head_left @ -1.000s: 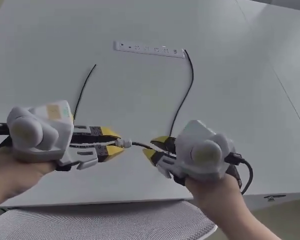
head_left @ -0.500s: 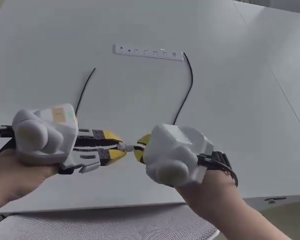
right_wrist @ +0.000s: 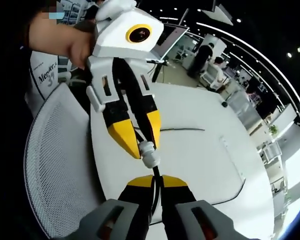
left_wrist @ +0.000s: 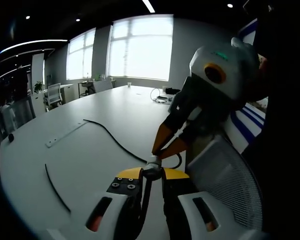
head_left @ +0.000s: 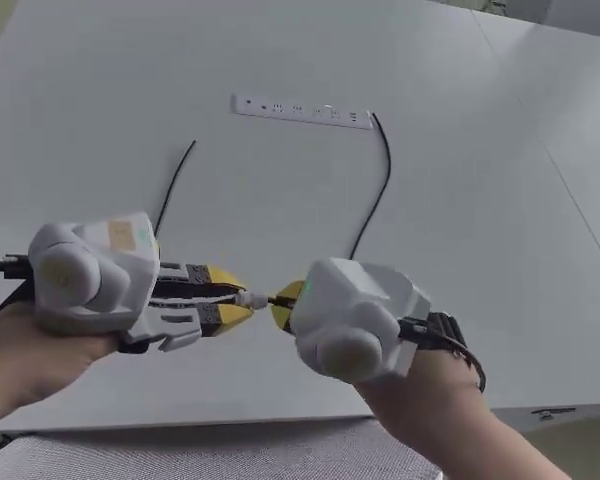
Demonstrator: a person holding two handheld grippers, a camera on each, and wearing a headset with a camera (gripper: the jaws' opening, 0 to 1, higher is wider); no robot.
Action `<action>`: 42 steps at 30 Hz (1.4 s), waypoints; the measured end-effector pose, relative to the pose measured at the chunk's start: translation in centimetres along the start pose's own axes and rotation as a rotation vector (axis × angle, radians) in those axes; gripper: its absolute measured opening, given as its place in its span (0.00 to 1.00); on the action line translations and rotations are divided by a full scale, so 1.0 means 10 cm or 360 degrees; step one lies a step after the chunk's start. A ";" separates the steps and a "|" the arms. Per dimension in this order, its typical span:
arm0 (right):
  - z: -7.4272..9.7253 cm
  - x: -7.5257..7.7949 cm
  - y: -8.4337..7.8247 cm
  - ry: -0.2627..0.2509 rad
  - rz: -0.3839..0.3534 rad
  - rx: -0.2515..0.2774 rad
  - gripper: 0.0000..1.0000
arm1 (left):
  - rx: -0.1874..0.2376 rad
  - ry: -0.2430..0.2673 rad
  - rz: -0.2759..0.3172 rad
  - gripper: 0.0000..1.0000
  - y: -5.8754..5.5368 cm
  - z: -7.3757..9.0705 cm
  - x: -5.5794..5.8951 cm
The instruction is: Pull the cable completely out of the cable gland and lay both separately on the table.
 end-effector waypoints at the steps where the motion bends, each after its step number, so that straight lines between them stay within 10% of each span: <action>1: 0.00 0.01 -0.01 -0.0003 -0.0020 0.0000 0.00 | 0.0001 0.0003 0.0002 0.15 0.00 0.01 -0.01; 32: 0.06 0.31 -0.77 -0.0045 -0.1409 0.0135 0.00 | 0.0016 0.0008 0.0022 0.15 0.05 -0.03 0.07; 42: 0.06 0.27 -0.77 -0.0027 -0.1481 0.0177 0.01 | 0.0005 0.0022 0.0037 0.15 0.03 -0.02 0.04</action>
Point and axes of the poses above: the centre of the closed fingertips' face, and the gripper's own axes: z roughly backward along the fingers, x roughly to its right, y roughly out of its top, the point moved 5 cm from there along z, roughly backward along the fingers
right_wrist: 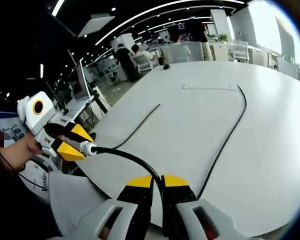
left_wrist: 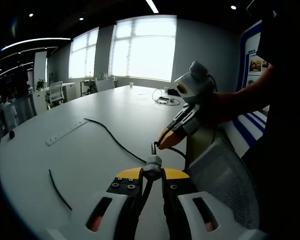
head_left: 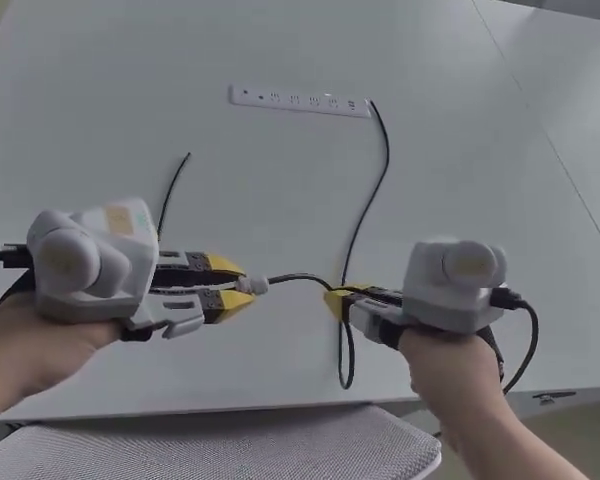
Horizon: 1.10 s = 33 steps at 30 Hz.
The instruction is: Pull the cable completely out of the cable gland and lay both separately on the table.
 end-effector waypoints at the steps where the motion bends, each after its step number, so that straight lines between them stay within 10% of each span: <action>1: 0.00 -0.01 0.00 0.0009 0.0013 0.0010 0.01 | 0.0000 0.0001 0.0004 0.15 0.00 0.00 -0.01; 22: -0.02 -0.61 0.16 0.0183 0.0768 -0.0090 0.17 | -0.0034 -0.0017 0.0003 0.15 -0.06 0.01 0.01; 33: -0.15 -0.90 0.25 0.0175 0.1243 -0.0228 0.08 | -0.0041 -0.0031 -0.0011 0.15 -0.08 0.02 0.02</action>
Point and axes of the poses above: the centre of the closed fingertips' face, and the gripper's own axes: z roughly backward along the fingers, x roughly to its right, y roughly out of its top, the point moved 5 cm from there along z, roughly backward along the fingers
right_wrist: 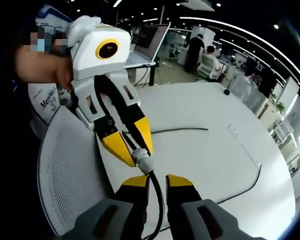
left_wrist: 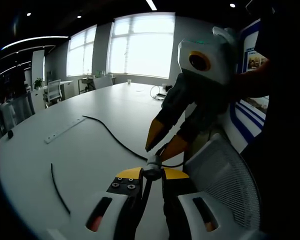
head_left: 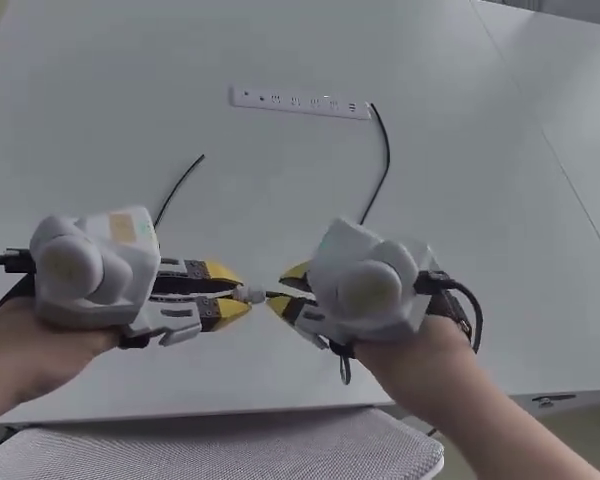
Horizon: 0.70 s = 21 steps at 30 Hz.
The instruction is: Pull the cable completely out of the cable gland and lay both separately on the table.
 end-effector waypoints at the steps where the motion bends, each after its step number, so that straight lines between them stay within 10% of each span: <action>1: -0.01 0.00 -0.01 0.0005 0.0046 -0.0032 0.06 | -0.0004 0.0005 -0.0005 0.15 0.00 0.00 -0.01; 9: -0.01 -0.03 -0.03 -0.0003 0.0106 -0.0028 0.00 | -0.0013 0.0000 -0.0014 0.15 0.00 0.01 -0.01; 21: 0.09 0.16 -0.24 -0.0083 -0.0246 0.0020 0.00 | -0.0001 0.0034 -0.0017 0.15 0.04 0.01 -0.04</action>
Point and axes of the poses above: the centre of the closed fingertips' face, and the gripper's own axes: z roughly backward along the fingers, x roughly to its right, y roughly out of its top, the point moved 5 cm from there along z, roughly backward along the fingers
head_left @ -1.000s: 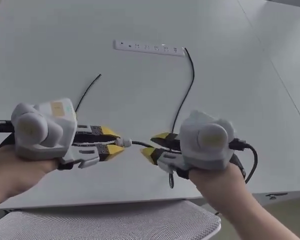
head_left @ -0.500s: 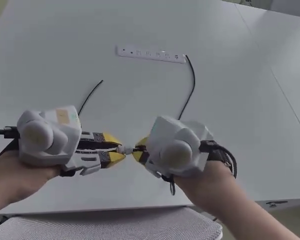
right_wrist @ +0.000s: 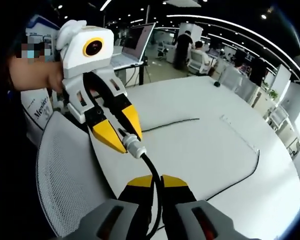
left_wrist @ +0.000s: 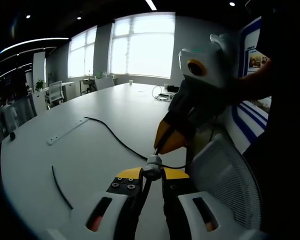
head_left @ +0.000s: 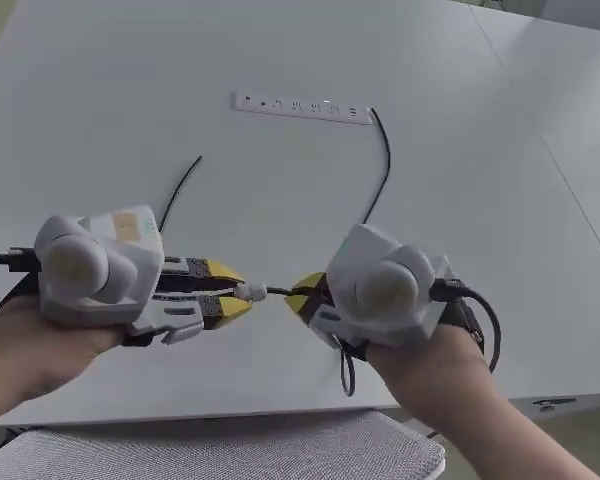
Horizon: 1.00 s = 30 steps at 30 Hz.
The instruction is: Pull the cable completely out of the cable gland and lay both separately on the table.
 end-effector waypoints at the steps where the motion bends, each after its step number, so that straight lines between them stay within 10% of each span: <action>1: 0.00 0.01 -0.01 -0.0003 -0.0023 0.0004 0.00 | 0.0001 0.0002 0.0002 0.15 0.00 0.00 0.00; 13: 0.02 0.15 -0.23 -0.0030 -0.0475 0.0084 0.00 | -0.0007 0.0010 -0.0015 0.15 0.01 0.00 -0.02; 30: -0.02 0.28 -0.62 0.0054 -0.1464 0.0264 0.01 | -0.0013 0.0010 -0.0030 0.15 0.00 0.00 0.00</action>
Point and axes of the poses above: the centre of the closed fingertips' face, and the gripper's own axes: z roughly backward along the fingers, x roughly to its right, y roughly out of its top, the point moved 5 cm from there along z, roughly backward along the fingers
